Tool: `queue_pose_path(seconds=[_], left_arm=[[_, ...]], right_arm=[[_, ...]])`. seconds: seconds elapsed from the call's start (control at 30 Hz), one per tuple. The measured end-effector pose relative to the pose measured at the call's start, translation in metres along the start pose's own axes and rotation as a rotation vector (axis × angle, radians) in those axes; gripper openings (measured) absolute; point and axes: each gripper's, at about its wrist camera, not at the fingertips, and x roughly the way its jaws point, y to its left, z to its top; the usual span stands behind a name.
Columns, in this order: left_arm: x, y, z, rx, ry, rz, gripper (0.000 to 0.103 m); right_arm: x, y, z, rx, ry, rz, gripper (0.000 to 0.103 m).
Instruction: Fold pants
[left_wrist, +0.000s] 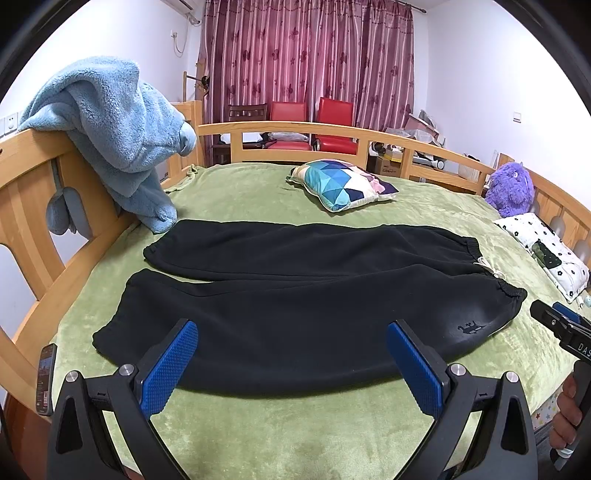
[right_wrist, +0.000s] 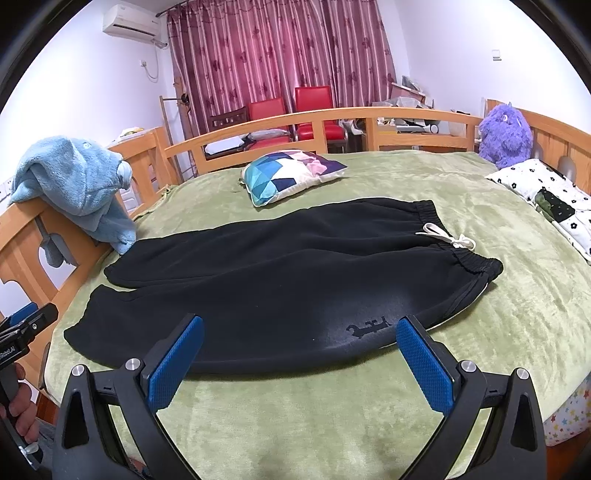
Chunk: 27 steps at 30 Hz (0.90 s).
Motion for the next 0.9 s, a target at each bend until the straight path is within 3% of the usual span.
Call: queue_pose_path(seconds=[0.9], left_arm=[[0.0009, 0.0018, -0.0016, -0.008, -0.002, 0.003, 0.103]], right_arm=[[-0.0002, 0.0010, -0.0011, -0.004, -0.009, -0.006, 0.102]])
